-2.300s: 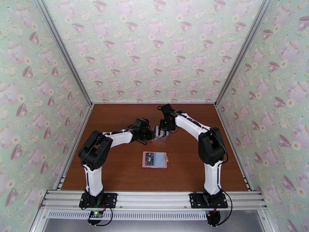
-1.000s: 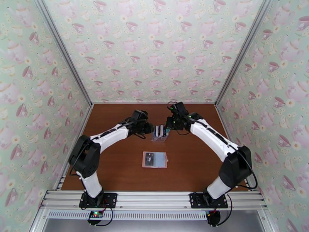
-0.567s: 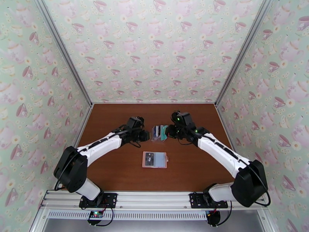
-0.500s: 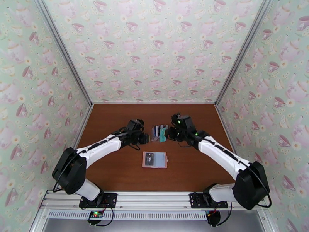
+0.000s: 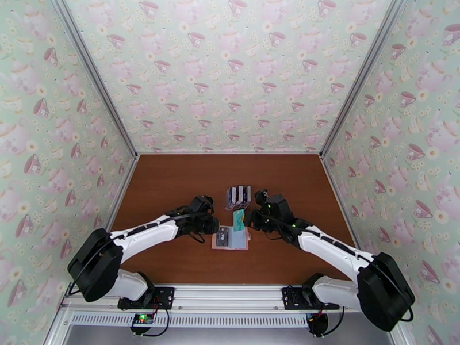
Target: Put the credit cards into the card holder
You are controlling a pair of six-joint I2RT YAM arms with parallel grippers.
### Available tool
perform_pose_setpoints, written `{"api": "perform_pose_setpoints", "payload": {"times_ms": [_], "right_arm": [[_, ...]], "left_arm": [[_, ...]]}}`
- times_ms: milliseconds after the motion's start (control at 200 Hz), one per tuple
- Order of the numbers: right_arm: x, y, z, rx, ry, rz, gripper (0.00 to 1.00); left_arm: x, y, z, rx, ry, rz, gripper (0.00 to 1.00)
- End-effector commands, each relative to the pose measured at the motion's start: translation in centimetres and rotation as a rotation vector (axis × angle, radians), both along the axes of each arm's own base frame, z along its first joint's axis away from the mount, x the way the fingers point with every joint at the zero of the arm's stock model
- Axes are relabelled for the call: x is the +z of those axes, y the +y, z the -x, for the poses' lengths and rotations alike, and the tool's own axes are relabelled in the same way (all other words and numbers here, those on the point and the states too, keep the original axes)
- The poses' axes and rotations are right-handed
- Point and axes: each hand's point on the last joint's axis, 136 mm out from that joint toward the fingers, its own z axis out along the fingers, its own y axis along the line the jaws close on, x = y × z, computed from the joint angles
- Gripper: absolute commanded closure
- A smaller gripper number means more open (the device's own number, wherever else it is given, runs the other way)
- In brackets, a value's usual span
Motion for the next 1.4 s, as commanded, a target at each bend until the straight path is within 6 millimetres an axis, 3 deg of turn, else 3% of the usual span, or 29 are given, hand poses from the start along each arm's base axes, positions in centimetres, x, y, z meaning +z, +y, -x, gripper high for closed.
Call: {"api": "perform_pose_setpoints", "payload": {"times_ms": [0, 195, 351, 611, 887, 1167, 1392], "right_arm": [[0.7, -0.2, 0.4, -0.004, -0.026, -0.019, 1.00], [0.0, -0.9, 1.0, -0.002, -0.022, 0.021, 1.00], [-0.2, -2.0, -0.1, -0.048, -0.030, 0.136, 1.00], [2.0, -4.1, -5.7, -0.143, -0.043, 0.420, 1.00], [0.9, -4.1, -11.0, -0.148, -0.018, 0.571, 1.00], [-0.4, -3.6, -13.7, -0.149, -0.001, 0.578, 1.00], [0.2, -3.4, -14.8, -0.156, -0.011, 0.572, 1.00]], "left_arm": [[0.4, -0.2, 0.2, 0.009, -0.023, 0.005, 0.68], [0.3, -0.5, 0.6, 0.000, -0.022, -0.002, 0.68], [0.2, -0.8, 1.0, -0.004, -0.016, -0.001, 0.68], [0.4, -1.7, 1.9, -0.014, -0.024, 0.008, 0.68], [0.2, -1.7, 2.9, -0.008, -0.025, 0.015, 0.68], [-0.4, -1.2, 3.9, 0.005, -0.018, 0.018, 0.68], [-0.5, -1.0, 4.1, 0.011, -0.019, 0.016, 0.68]]}}
